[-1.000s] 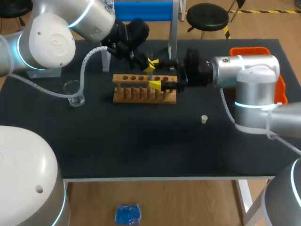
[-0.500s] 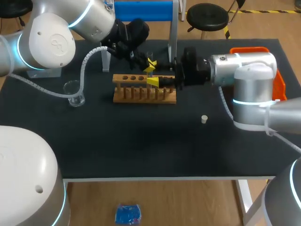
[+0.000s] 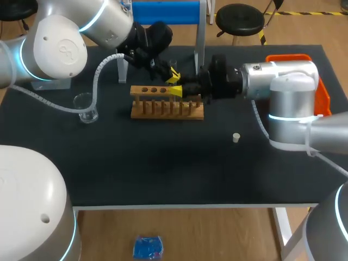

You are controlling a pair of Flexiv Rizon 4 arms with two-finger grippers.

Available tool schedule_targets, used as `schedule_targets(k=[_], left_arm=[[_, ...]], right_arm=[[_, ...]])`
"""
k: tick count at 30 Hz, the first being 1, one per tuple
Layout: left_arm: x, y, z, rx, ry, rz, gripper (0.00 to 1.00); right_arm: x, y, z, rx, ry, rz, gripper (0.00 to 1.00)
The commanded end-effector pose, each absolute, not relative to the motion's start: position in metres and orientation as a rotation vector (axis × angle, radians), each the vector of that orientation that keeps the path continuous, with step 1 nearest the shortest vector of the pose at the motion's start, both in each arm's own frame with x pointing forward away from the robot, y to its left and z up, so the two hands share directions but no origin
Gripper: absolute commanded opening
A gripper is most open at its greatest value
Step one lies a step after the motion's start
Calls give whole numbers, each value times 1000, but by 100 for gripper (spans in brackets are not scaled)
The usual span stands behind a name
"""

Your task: Invert the test tube, pick up the pipette, mount the tip to pipette, aspirate from beaker and dispense into the tube, eject the tip, return the pipette, and cap with the stopper.

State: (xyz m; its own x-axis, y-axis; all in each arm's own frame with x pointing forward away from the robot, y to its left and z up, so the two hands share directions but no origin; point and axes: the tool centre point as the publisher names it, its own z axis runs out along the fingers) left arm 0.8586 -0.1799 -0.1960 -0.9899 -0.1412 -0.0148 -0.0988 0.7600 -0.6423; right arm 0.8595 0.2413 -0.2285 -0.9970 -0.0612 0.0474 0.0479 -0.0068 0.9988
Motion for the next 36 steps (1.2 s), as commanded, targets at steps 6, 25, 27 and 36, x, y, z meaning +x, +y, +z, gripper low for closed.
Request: schedule_targets(k=[6,25,27,36], left_arm=[[859,-180,-195,-197,2893,-1045,0],[859,-180,-195,-197,2893,-1045,100],[859,-180,-195,-197,2893,-1045,100],[859,-180,-195,-197,2893,-1045,100]], right_arm=[[860,242,-230,27,-2157,-2174,0],[858,225,-226,51,-2166,-2186,0],[858,215,-225,58,-2169,-2190,0],[863,167,-226,66,-2215,-2204,0]])
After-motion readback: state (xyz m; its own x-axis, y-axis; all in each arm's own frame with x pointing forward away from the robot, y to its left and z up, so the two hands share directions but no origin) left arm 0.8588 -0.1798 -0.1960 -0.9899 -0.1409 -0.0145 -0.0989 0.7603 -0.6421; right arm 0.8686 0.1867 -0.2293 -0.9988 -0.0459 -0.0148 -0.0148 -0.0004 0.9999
